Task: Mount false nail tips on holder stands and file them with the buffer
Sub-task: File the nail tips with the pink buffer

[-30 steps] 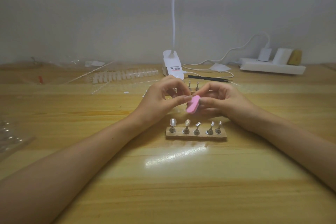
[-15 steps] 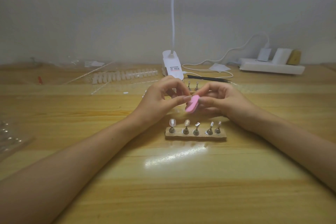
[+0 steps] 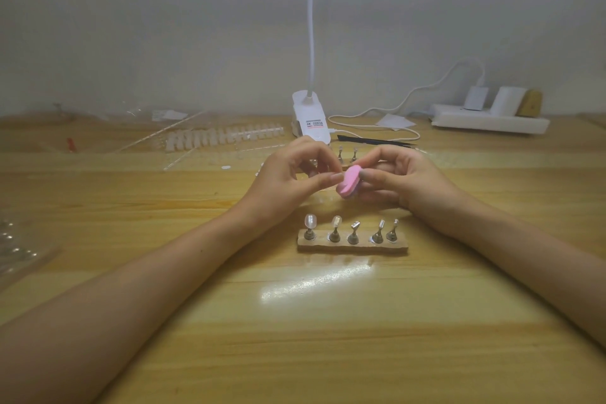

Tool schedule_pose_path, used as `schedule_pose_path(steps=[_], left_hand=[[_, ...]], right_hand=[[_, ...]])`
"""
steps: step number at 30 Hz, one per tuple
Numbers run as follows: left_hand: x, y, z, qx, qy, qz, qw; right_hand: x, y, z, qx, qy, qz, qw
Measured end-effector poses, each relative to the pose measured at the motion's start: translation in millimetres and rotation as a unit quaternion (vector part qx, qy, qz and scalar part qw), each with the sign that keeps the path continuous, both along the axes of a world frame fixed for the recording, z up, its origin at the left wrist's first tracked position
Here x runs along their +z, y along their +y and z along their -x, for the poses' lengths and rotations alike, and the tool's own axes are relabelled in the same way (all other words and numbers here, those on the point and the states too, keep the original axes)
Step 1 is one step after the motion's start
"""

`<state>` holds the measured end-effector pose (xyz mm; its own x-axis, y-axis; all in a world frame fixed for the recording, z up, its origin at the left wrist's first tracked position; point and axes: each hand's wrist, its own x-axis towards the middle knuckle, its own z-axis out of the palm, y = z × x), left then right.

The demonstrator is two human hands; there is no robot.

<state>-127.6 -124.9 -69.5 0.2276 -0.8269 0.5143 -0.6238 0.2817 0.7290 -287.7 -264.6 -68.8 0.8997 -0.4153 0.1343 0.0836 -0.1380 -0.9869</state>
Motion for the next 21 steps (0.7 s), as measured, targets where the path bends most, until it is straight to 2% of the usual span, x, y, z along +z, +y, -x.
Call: schedule_pose_path(steps=[4,7,10,14,18,21], left_hand=[[-0.6,-0.1,0.4,-0.002,-0.001,-0.003,1.0],[-0.4,-0.3,-0.2,0.0,0.001,-0.001,1.0],[-0.6,-1.1,0.0,0.0,-0.005,-0.004,1.0],[0.7,-0.2,0.2,0.002,0.001,-0.001,1.0],[0.4,-0.2,0.2,0.002,-0.001,-0.002,1.0],[0.8,0.2,0.7,0.001,0.001,-0.001,1.0]], right_hand=[[-0.7,0.5,0.6,0.028,0.028,0.026,0.999],[-0.5,-0.2,0.2,-0.005,0.0,0.005,1.0],[-0.2,1.6,0.6,0.03,0.031,0.03,0.999],[-0.5,-0.8,-0.4,-0.024,-0.003,-0.001,1.0],[-0.6,1.2,-0.2,0.024,0.031,0.025,0.999],[-0.9,-1.1,-0.2,-0.01,0.0,0.005,1.0]])
